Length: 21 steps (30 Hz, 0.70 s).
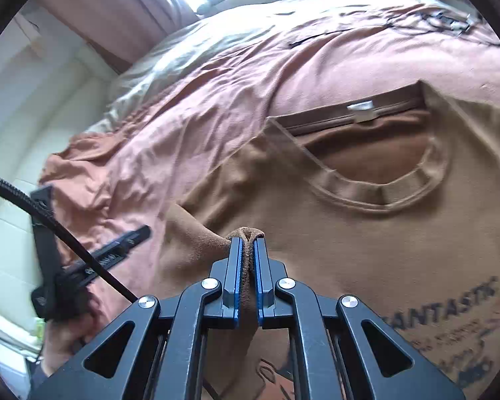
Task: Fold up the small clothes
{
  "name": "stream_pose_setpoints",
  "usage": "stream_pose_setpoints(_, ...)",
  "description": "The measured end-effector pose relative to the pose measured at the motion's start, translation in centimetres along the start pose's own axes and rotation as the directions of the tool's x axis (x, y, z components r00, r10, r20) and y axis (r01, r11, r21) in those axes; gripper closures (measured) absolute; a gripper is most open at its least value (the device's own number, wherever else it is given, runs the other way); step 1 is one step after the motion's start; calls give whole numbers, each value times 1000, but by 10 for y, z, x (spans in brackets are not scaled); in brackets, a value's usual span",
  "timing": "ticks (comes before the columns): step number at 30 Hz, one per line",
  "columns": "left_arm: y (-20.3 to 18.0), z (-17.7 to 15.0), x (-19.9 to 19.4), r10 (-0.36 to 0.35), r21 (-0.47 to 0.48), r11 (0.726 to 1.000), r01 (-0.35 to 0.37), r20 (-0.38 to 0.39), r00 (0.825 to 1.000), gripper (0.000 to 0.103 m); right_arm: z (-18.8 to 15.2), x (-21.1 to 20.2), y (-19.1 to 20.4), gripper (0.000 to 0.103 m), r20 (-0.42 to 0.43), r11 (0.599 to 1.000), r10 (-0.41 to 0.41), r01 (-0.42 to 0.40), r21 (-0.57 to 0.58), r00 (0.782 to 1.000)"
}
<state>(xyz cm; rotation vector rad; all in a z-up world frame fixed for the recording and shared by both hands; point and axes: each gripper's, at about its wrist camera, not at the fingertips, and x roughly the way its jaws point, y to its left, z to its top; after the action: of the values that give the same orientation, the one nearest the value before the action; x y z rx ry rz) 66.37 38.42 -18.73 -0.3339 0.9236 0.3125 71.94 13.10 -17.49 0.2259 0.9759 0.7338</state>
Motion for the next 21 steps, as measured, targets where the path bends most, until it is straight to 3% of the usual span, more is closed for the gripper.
stream_pose_setpoints(1, 0, 1, -1, 0, -2, 1000, 0, 2, 1000, 59, -1, 1, 0, 99, -14, 999, -44, 44, -1, 999)
stream_pose_setpoints(3, -1, 3, -2, -10, -11, 1000, 10, 6, 1000, 59, -1, 5, -1, 95, -32, 999, -53, 53, -4, 998)
stream_pose_setpoints(4, -3, 3, -2, -16, -10, 1000, 16, 5, 1000, 59, -2, 8, -3, 83, -39, 998, -70, 70, -3, 997)
stream_pose_setpoints(5, -4, 3, -1, -18, -8, 1000, 18, 4, 1000, 59, -1, 9, -6, 58, -40, 997, -76, 77, 9, 996)
stream_pose_setpoints(7, -9, 3, 1, -24, 10, 1000, 24, 1, 1000, 59, 0, 10, -13, 31, -23, 998, -42, 43, 42, 999)
stream_pose_setpoints(11, -17, 0, 14, 1, 37, 999, -1, -23, 1000, 59, 2, 7, -17, 31, -3, 999, -23, 23, 30, 1000)
stream_pose_setpoints(15, -18, -4, 29, 9, 27, 1000, -7, -61, 998, 59, -1, 14, -21, 34, -14, 996, -87, 87, -31, 996)
stream_pose_setpoints(17, -19, -6, 34, 26, 34, 999, -24, -71, 997, 59, -3, 18, -21, 53, -36, 993, -101, 98, -66, 994)
stream_pose_setpoints(21, -22, -6, 41, 54, 62, 997, -49, -75, 996, 59, -6, 34, -18, 65, -108, 990, -82, 68, -122, 991)
